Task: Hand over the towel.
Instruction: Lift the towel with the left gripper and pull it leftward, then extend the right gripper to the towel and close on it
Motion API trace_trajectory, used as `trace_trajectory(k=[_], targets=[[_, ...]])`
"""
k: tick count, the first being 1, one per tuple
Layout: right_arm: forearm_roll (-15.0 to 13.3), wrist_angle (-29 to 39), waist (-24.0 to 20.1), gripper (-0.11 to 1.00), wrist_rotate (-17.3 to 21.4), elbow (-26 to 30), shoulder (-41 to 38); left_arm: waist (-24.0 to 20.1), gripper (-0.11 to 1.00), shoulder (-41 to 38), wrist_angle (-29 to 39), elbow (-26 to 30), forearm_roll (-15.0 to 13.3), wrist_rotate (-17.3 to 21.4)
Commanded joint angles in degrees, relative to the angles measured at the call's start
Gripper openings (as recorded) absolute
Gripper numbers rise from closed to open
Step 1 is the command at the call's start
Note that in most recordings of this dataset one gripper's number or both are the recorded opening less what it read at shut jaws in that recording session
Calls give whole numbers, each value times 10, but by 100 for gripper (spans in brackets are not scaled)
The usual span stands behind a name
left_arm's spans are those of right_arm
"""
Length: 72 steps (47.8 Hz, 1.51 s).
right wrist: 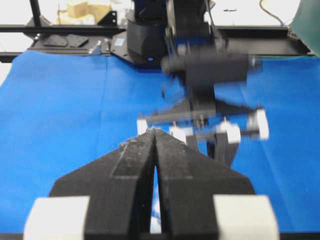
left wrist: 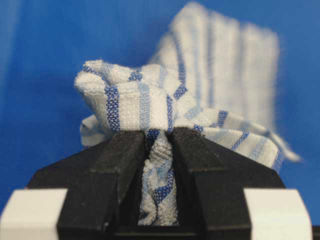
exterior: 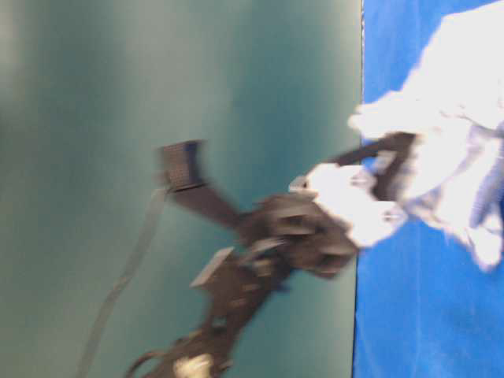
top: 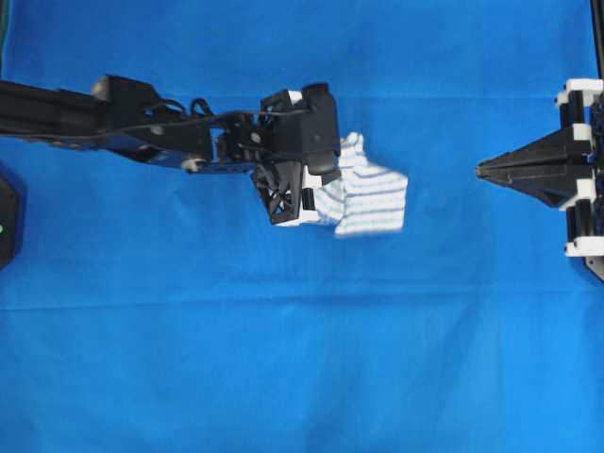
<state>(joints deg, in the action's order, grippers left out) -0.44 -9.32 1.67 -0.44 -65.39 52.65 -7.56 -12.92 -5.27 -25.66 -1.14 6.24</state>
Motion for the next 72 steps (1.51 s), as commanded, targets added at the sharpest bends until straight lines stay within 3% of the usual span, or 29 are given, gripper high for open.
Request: trace_trajectory(k=[1, 11, 27, 33, 50, 65, 68, 72], targets=[[-1, -3, 1, 0, 0, 11, -2, 10, 11, 64, -4, -2, 1, 1], [-1, -5, 1, 0, 0, 11, -2, 30, 11, 176, -31, -46, 1, 0], [-3, -7, 1, 0, -1, 11, -3, 71, 11, 334, -194, -171, 0, 0], [-4, -9, 1, 0, -1, 12, -3, 74, 11, 371, -223, -203, -1, -2], [-2, -47, 1, 0, 10, 11, -31, 78, 11, 379, -225, -211, -1, -3], [-2, -119, -25, 1, 33, 52, -140, 78, 11, 380, -225, -212, -1, -2], [-2, -129, -32, 13, 34, 72, -174, 78, 11, 379, -225, -212, -1, -3], [-2, -146, -36, 39, 34, 98, -216, 78, 11, 379, -225, -212, -1, -6]])
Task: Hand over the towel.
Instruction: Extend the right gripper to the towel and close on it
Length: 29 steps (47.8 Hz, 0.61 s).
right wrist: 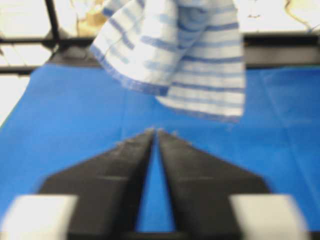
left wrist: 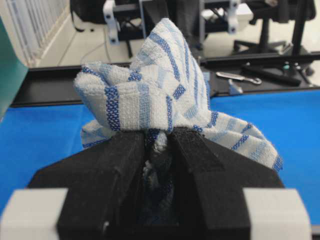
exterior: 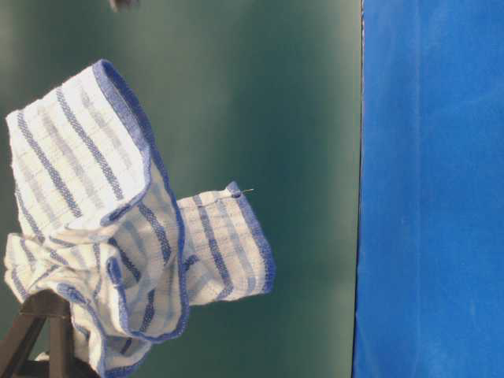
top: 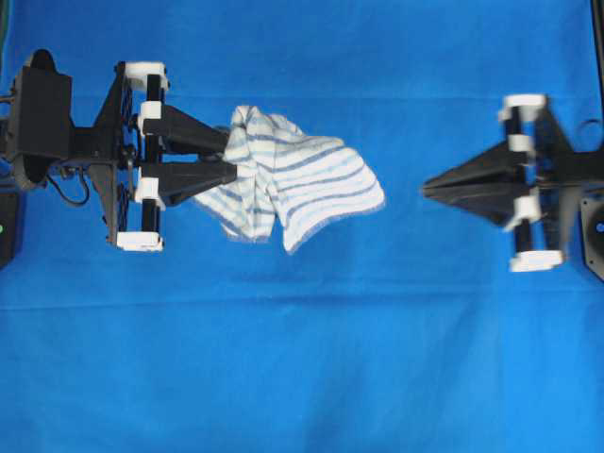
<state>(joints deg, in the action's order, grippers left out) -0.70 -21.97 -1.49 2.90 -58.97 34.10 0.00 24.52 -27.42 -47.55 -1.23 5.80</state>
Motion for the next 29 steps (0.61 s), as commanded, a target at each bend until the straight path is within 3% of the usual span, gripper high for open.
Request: trace_trajectory(k=[1, 7, 29], targets=[[1, -24, -5, 45, 1, 40, -41, 3, 11, 4, -4, 7, 0, -3], [1, -47, -5, 71, 1, 85, -105, 3, 11, 4, -4, 6, 0, -4], [1, -65, -5, 71, 1, 250, -282, 3, 11, 4, -4, 4, -1, -5]])
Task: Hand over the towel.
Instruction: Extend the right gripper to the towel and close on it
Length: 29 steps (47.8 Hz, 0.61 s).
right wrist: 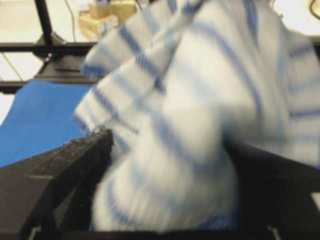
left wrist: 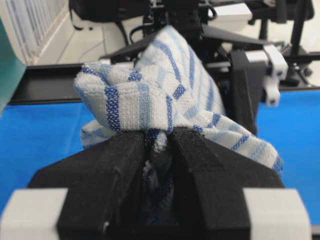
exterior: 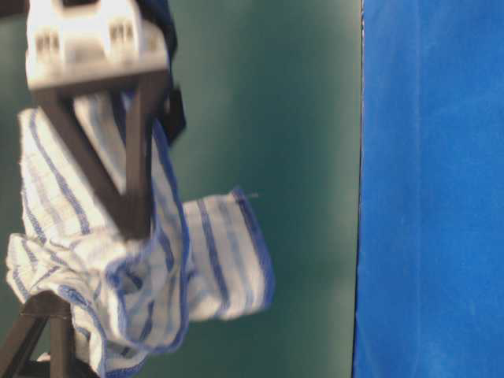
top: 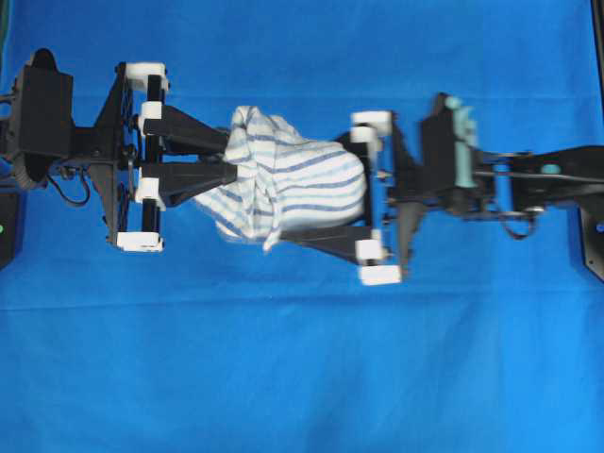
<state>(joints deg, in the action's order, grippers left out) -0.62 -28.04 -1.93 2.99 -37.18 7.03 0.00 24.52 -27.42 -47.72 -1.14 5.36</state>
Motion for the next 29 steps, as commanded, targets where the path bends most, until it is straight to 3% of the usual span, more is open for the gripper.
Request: trace_trajectory(k=[1, 22, 26, 29], targets=[[0, -4, -1, 71, 0, 38, -15, 3, 11, 4, -4, 6, -2, -1], [0, 3, 7, 70, -3, 74, -49, 3, 11, 4, -4, 6, -1, -1], [0, 2, 8, 63, -7, 75, -49, 3, 11, 4, -4, 7, -2, 0], [0, 5, 7, 49, -8, 75, -49, 5, 11, 4, -5, 7, -1, 2]])
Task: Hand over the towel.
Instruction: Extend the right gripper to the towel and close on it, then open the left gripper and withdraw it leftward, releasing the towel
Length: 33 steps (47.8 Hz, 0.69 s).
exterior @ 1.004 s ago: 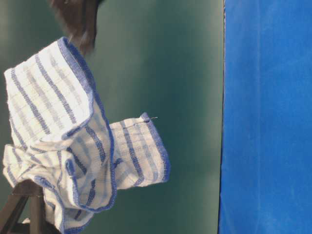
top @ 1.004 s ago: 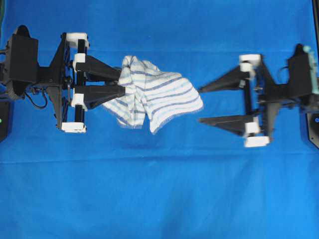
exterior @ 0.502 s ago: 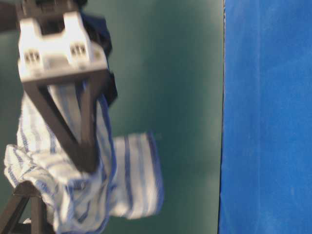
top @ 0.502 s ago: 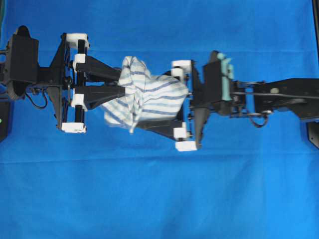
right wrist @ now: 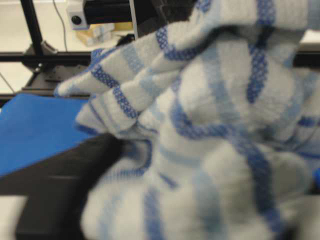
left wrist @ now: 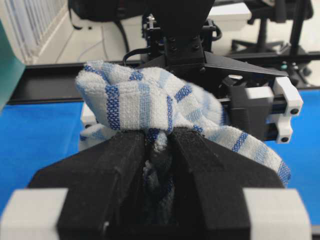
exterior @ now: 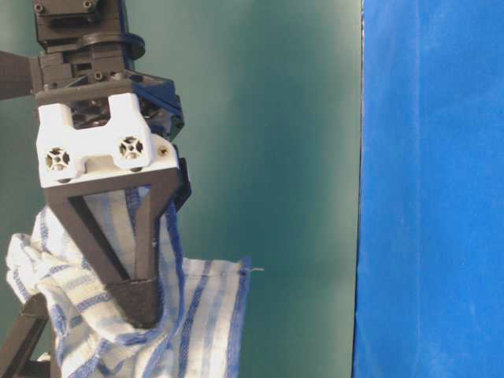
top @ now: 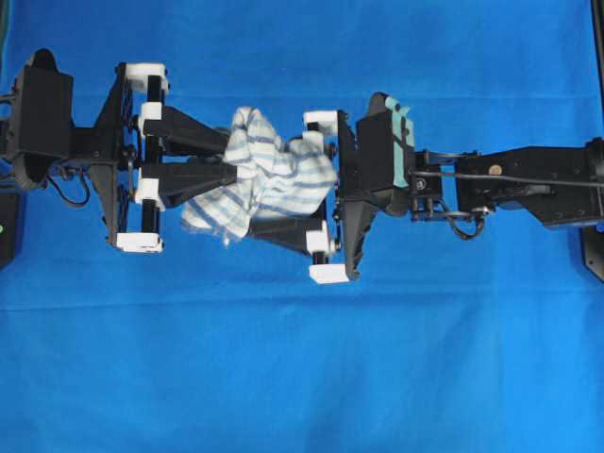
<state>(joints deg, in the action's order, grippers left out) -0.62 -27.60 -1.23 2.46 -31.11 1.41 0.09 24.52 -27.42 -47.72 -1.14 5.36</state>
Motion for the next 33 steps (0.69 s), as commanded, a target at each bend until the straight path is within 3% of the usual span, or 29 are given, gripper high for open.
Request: trace_trajectory(k=[1, 6, 8, 31, 33], targets=[[0, 3, 0, 44, -3, 14, 7, 6, 11, 4, -6, 7, -2, 3], [-1, 9, 0, 11, -3, 14, 7, 9, 11, 4, -7, 8, -1, 5], [-1, 10, 0, 4, -4, 14, 7, 9, 11, 4, -7, 8, -1, 6], [-1, 14, 1, 4, 1, 13, 8, 9, 12, 5, -4, 6, -1, 20], [-1, 14, 1, 4, 1, 13, 9, 9, 17, 7, -4, 5, -2, 17]])
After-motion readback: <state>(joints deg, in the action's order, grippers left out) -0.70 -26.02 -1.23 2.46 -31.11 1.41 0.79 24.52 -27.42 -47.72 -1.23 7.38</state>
